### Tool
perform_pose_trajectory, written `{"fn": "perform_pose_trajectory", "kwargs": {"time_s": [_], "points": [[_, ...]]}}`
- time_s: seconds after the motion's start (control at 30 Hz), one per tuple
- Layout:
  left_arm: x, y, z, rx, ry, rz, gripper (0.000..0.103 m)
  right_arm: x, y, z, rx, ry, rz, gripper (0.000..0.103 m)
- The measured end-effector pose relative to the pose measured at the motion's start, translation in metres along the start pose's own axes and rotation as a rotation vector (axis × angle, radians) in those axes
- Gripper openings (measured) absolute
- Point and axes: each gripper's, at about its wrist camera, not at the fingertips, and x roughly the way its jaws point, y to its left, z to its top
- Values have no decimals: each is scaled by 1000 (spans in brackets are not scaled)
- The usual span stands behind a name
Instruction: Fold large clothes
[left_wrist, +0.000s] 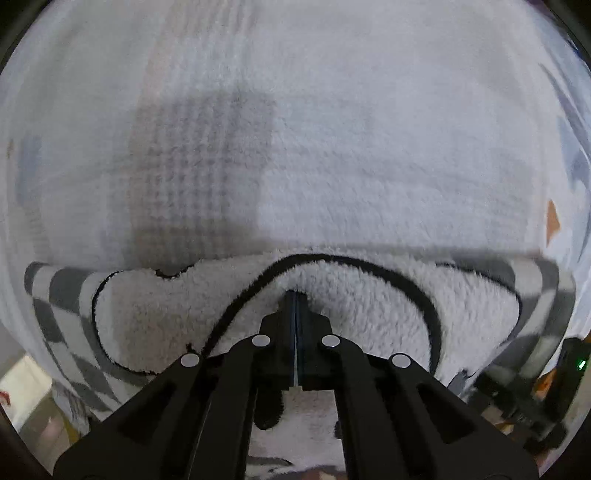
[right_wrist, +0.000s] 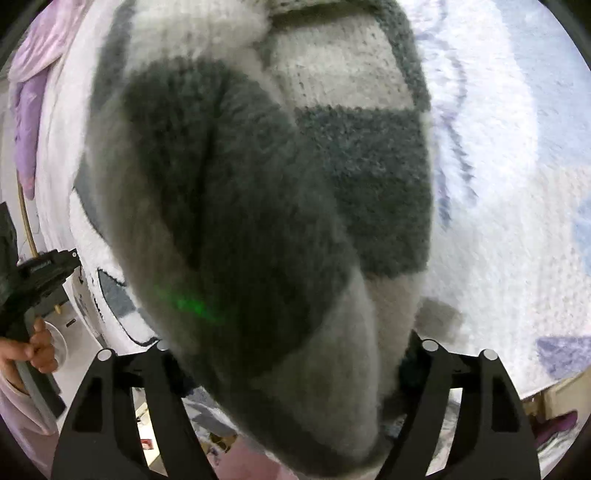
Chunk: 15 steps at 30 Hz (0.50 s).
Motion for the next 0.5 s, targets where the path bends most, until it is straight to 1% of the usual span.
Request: {"fn": "perform_pose_trajectory", "kwargs": {"time_s": [0.07,0.13,0.17,0.2,0.23,0.27,0.3,0.33,0.37,0.4,0.43,0.47,0.5], "points": [[-8,0,6,14,74,-5,0,0,4,-1,-12,-2,-1,75],[-26,-4,-2,34,105,-10,0,-1,7,-3,-20,-9,6,74],[-34,-8,-11,57,117,-38,0,-1,8,-4,-18,-9,5,74],[-31,-9,-17,62,123,-39,0,-2,7,-5,-16,-10,2,75],[-20,-7,-22,52,104,46,0,-6,-7,-16,-18,-11,3,76],[-6,-7,-25,49,87,90,0,-3,-6,-13,-21,-12,5,77],[8,-7,-26,34,66,100,1,0,-4,-10,-29,-12,6,79],[14,-13,-25,16,21,142,0,0,8,-6,-33,-13,6,79],[15,-21,-23,23,27,191,0,1,1,-6,-39,-15,6,79],[15,-32,-23,63,40,249,0,0,0,-8,-38,-19,8,79],[13,-41,-25,126,55,296,0,0,0,-9,-41,-21,9,79],[5,-47,-31,176,67,305,0,-2,-1,-12,-45,-23,7,78],[-7,-45,-38,162,70,236,0,-2,-1,-14,-45,-22,7,78]]}}
